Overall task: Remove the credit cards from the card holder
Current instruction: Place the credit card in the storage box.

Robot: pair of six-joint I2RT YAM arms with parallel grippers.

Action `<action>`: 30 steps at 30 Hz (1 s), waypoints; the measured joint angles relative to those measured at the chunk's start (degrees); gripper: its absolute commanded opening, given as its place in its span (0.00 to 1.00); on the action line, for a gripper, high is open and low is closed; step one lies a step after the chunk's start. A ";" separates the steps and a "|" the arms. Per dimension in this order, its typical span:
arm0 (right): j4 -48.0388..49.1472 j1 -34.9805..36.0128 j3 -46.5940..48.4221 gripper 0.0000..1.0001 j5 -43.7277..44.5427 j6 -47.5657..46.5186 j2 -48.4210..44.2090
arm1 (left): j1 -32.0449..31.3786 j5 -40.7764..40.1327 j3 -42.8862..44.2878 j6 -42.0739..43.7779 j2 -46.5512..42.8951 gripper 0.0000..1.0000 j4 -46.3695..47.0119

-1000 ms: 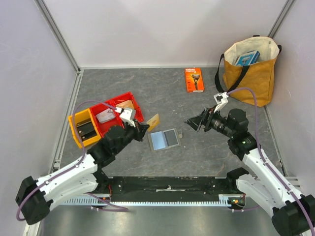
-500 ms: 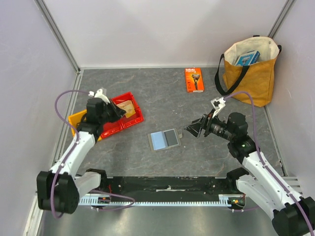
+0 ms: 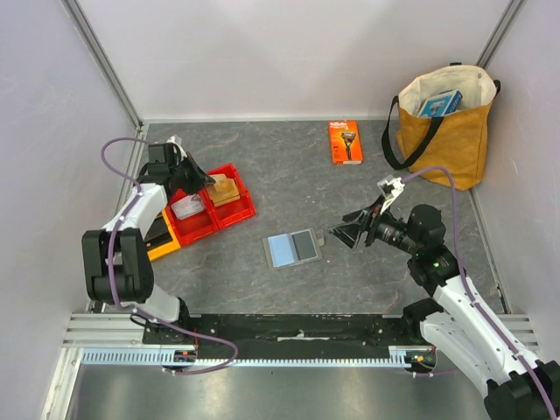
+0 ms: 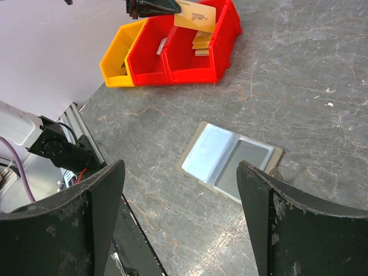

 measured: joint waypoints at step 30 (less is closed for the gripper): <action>-0.96 0.28 -0.04 0.86 0.02 -0.76 0.35 | 1.40 0.09 3.45 0.00 10.64 0.10 0.07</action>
